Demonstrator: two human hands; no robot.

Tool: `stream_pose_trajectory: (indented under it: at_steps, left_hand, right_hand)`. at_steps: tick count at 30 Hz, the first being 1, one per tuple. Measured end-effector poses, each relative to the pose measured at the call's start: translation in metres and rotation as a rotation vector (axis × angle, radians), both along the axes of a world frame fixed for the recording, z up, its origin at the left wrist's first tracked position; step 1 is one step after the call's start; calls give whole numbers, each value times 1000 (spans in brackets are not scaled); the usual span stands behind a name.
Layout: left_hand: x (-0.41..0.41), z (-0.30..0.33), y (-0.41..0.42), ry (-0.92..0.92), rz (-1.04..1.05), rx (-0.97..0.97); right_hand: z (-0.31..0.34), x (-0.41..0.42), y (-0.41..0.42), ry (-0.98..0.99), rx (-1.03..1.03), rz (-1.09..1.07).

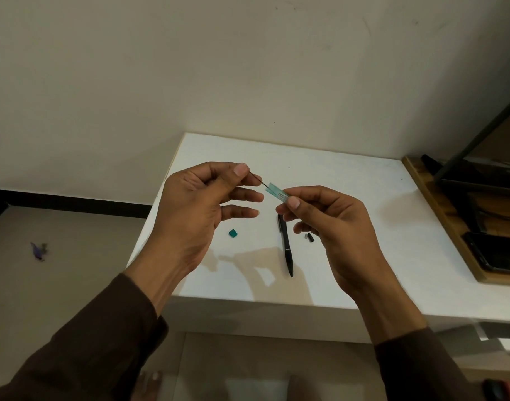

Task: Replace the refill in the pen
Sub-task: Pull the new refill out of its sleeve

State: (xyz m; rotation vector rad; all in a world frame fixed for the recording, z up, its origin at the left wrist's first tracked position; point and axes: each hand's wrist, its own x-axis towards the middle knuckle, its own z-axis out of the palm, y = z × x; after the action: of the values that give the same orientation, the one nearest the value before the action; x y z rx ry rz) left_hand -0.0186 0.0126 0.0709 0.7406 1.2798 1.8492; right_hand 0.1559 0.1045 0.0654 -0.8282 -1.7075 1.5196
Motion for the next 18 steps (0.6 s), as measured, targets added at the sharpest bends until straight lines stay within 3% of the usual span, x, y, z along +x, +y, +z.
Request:
stream_pose_trajectory:
  at_steps: [6,18]
  left_hand:
    - [-1,0,0,36,6,19]
    - [3,5,0,298,91,14]
  right_hand:
    - [0,-1,-1,8,-2,9]
    - [-1,-2,-1,12,-9,28]
